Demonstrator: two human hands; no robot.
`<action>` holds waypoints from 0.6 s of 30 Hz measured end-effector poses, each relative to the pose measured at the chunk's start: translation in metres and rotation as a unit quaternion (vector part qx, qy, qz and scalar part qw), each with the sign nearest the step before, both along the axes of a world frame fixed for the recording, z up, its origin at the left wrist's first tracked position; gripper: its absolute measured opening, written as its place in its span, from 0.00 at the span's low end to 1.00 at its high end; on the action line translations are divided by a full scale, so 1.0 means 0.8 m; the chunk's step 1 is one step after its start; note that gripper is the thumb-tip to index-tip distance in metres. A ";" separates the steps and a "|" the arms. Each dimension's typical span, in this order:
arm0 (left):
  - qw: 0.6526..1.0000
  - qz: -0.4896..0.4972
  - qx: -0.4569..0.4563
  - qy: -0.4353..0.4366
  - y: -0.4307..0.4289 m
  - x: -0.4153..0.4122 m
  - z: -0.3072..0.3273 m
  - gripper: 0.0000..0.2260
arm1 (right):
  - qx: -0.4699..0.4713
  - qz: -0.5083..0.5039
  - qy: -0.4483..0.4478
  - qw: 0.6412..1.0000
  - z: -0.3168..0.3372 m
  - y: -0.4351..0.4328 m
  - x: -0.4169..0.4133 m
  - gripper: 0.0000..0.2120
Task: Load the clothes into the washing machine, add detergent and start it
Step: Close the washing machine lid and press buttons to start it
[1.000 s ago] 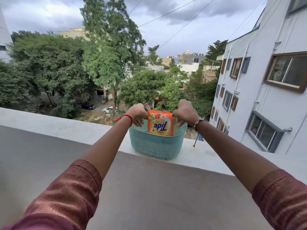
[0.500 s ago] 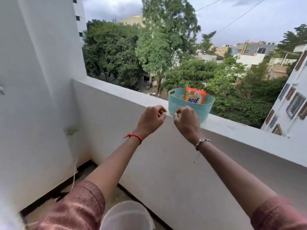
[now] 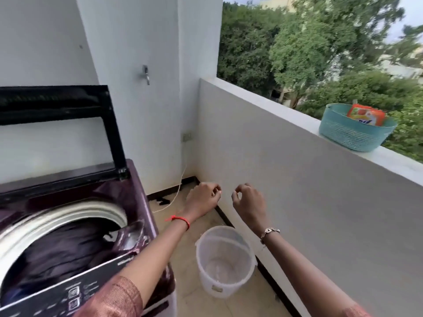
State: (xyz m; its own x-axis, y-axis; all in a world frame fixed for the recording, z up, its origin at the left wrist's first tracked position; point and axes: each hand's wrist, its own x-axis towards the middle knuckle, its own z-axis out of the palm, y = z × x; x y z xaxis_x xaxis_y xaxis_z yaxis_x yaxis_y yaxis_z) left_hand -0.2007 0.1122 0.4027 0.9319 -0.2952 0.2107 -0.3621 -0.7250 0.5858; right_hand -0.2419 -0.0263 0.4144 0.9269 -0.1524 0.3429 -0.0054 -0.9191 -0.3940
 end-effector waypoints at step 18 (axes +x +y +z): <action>0.981 0.187 0.026 0.044 0.432 -0.221 -0.071 0.07 | 0.032 0.193 0.022 0.980 -0.067 0.395 -0.143 0.09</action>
